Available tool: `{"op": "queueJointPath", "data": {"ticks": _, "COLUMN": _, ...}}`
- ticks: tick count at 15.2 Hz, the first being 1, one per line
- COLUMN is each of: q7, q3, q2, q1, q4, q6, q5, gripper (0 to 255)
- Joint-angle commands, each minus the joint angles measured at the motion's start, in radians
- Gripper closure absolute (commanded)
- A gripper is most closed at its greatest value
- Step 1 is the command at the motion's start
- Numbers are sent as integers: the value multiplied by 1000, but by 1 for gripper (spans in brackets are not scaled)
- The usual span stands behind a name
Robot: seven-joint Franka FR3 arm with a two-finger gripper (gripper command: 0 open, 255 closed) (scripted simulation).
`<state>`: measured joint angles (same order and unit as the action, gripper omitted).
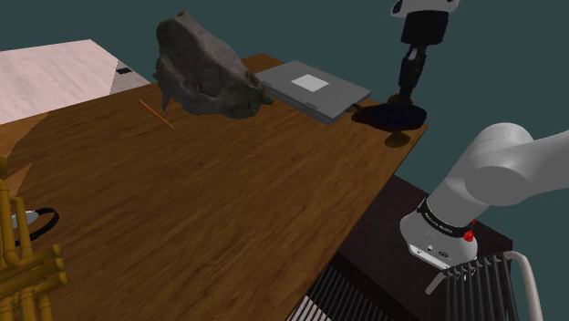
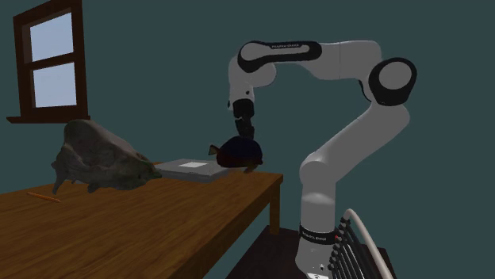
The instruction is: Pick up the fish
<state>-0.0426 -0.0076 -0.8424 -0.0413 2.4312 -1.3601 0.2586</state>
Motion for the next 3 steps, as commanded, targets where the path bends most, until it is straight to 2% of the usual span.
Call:
{"op": "queueJointPath", "data": {"ticks": 1, "q7": 2, "q3": -2, "q2": -22, "q1": -1, "q4": -28, "q6": 20, "q5": -1, "gripper": 255}}
{"op": "queueJointPath", "data": {"ticks": 3, "q7": 3, "q3": -2, "q2": -21, "q1": -1, "q4": -30, "q6": 21, "q5": -1, "gripper": 255}}
